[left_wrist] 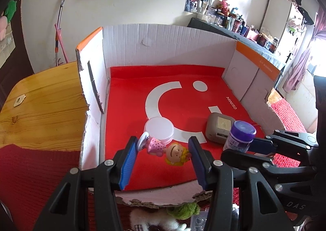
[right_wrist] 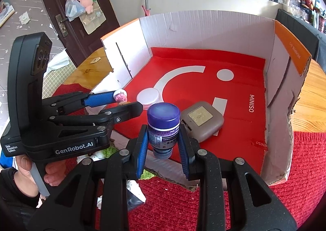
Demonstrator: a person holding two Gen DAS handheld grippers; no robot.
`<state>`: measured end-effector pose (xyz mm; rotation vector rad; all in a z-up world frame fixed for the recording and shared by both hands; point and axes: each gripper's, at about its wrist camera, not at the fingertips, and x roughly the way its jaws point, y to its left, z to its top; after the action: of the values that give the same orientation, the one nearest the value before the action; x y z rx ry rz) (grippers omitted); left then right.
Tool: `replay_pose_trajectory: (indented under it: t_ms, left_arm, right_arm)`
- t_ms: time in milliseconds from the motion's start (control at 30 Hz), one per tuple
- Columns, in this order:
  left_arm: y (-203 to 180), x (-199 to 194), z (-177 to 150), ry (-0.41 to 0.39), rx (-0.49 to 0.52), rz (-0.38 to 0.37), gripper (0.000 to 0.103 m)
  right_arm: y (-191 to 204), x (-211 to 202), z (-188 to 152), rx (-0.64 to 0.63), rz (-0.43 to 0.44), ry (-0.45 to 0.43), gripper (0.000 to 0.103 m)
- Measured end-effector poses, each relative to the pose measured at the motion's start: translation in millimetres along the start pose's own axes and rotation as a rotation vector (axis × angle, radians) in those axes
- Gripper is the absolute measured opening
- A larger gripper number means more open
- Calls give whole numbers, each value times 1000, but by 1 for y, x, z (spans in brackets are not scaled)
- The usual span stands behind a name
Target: Organize objects
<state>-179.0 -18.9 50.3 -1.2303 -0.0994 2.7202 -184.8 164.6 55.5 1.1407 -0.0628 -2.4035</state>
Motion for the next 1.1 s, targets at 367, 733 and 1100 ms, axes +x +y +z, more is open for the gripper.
replay_pose_trajectory:
  t_ms: [367,733,1100]
  left_arm:
    - [-2,8,-1,19,11,-5,53]
    - [-3,16,0,25,15,3,53]
    - [-6,17,-1,32,22,3,53]
  right_arm:
    - [-3,10,2,-10,-9,23,27]
    - [-6,17,11,-7,14,40,27]
    - [-4,18,13,-53,-17,84,27]
